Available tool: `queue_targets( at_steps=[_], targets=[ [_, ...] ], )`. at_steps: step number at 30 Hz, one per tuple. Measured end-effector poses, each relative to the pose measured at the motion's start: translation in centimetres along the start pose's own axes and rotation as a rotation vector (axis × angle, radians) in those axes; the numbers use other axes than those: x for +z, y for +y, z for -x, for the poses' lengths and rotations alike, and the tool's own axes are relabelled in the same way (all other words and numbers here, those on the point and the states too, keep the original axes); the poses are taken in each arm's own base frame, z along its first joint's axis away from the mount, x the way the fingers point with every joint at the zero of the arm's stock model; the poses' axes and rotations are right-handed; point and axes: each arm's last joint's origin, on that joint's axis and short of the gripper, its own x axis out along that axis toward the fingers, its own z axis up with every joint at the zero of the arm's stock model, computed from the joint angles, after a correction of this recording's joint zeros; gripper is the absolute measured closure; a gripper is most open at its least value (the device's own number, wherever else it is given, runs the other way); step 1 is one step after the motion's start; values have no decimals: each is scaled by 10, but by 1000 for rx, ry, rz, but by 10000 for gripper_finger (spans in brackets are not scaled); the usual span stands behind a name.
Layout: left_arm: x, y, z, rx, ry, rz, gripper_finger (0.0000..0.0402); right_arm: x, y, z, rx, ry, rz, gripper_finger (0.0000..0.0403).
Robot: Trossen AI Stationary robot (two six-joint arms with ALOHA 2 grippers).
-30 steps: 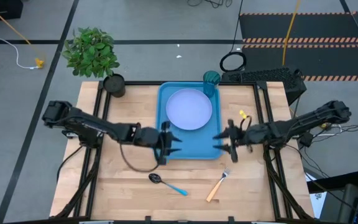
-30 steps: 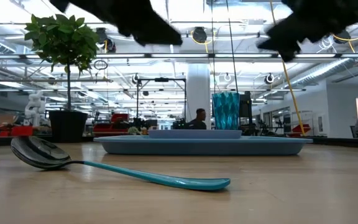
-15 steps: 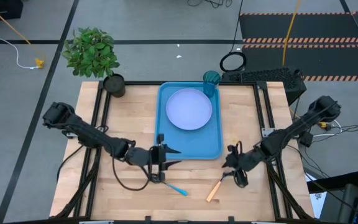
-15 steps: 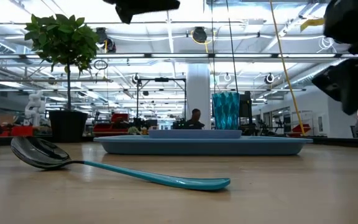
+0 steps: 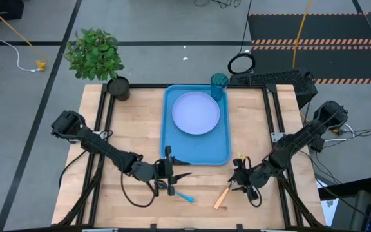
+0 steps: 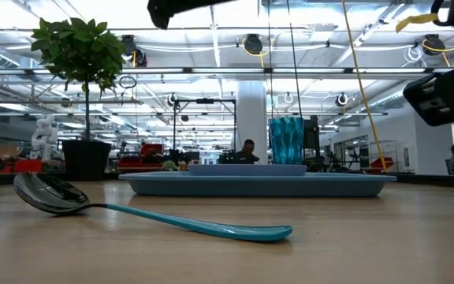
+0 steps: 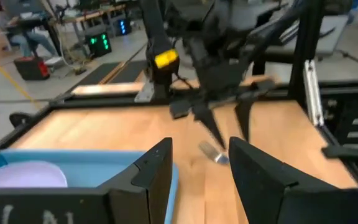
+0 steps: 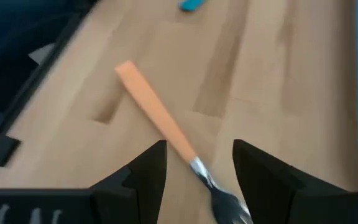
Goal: Pick and place plate/cup/fork/spoon on tray
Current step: Put the orange fork on the blue serving tray to the right of the purple plate
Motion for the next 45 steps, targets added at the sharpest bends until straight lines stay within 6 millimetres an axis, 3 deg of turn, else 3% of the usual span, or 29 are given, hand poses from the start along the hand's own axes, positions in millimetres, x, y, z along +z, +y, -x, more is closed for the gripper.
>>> queue_targets(
  at_steps=[11, 25, 45],
  targets=[
    [10, -11, -21, 14, -17, -16, 241, -14, 9, -17, -19, 61, 67, 220],
    [10, -2, -29, 28, 2, -65, 241, -25, 5, -30, -61, 121, 122, 209],
    [8, 1, -30, 35, 21, -73, 241, -22, -2, -32, -72, 131, 95, 374]
  ],
)
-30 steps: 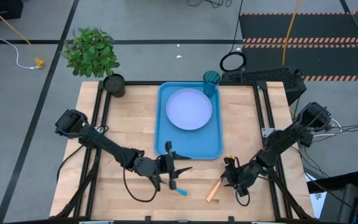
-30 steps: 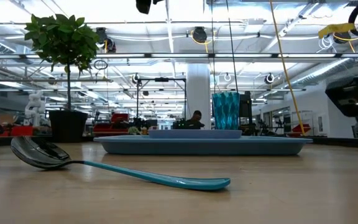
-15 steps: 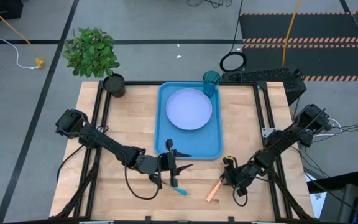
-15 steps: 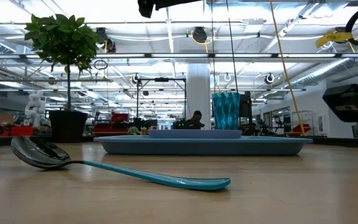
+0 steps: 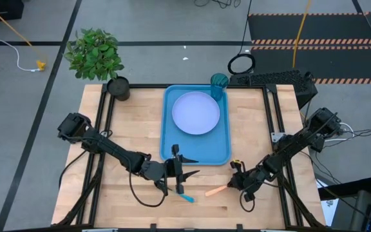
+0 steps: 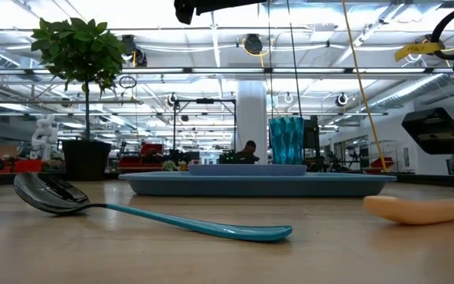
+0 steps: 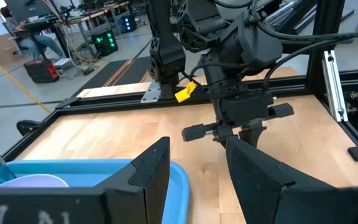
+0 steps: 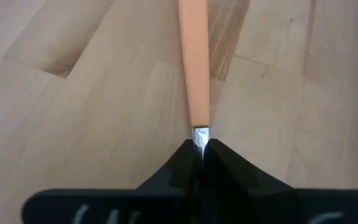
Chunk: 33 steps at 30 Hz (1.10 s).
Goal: Pick and place plate/cup/fork/spoon on tray
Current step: Put the orange fork on the blue serving tray to the right of the purple plate
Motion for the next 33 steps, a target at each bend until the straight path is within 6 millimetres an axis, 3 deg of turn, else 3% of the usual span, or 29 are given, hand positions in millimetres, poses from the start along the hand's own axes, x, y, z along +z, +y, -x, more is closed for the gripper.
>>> queue_targets(
  at_steps=[7, 19, 26, 33],
  targets=[
    [0, 0, 0, 0, -1, 7, 241, 4, 0, 5, 18, -37, -27, 391],
    [2, -9, 9, -16, 10, -63, 241, 24, -3, 32, -9, -224, -53, 391],
    [18, -3, 51, 141, 134, -99, 241, 37, -25, 43, -93, -314, -112, 391],
    [19, 10, 79, 195, 245, -50, 241, 44, -69, 39, -245, -333, -212, 391]
  ],
)
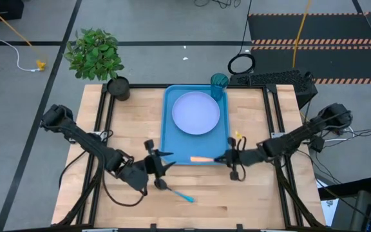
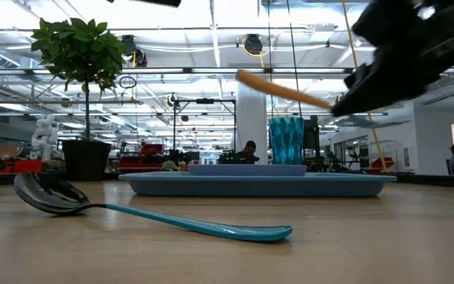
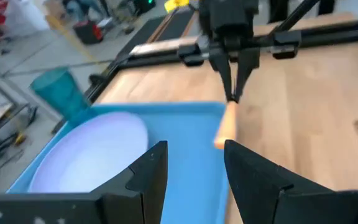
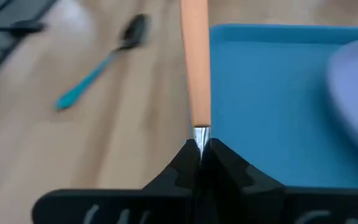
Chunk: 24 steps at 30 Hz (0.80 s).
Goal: Pick and place plate/cup/fork/spoon on tray
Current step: Put the orange fork on the blue serving tray to the right of the purple plate
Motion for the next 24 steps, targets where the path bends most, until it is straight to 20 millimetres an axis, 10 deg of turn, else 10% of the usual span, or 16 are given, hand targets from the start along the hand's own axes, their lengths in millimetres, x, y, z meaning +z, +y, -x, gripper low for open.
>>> queue_targets(
  at_steps=[24],
  targets=[
    [-15, 37, -28, 168, 173, -52, 241, 0, -79, -80, -89, 67, 31, 390]
  ],
)
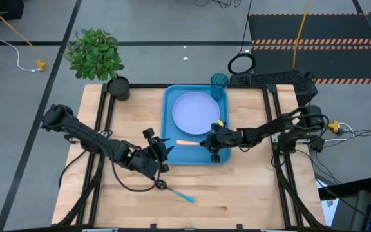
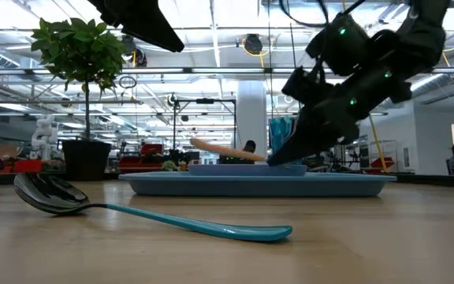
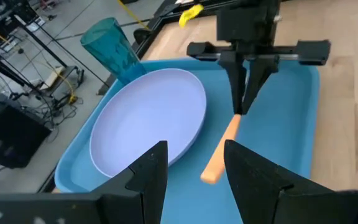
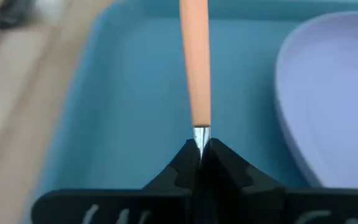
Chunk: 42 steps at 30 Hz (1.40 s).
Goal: Pick and place plate/cup/fork/spoon on tray
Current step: Put the orange fork on the blue serving tray to the right of the purple plate
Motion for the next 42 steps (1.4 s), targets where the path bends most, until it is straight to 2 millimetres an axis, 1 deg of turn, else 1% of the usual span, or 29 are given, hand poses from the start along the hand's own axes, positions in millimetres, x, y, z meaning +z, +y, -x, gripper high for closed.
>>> queue_targets(
  at_steps=[6, 10, 16, 31, 39, 42],
  targets=[
    [0, 3, -3, 11, 5, -20, 241, -6, -12, -9, -7, 36, 18, 390],
    [1, 4, -5, 17, 6, -29, 241, -7, -20, -9, 1, 47, 16, 389],
    [1, 6, -7, 23, 9, -26, 241, -8, -26, -9, 11, 47, 31, 389],
    [2, 6, -7, 22, 4, -27, 241, -11, -26, -9, 19, 77, 2, 387],
    [4, 5, -7, 18, -14, -24, 241, -13, -27, -9, -10, 99, 3, 357],
    [6, 5, -7, 16, -26, -24, 241, -13, -27, -9, -10, 96, -5, 351]
  ],
)
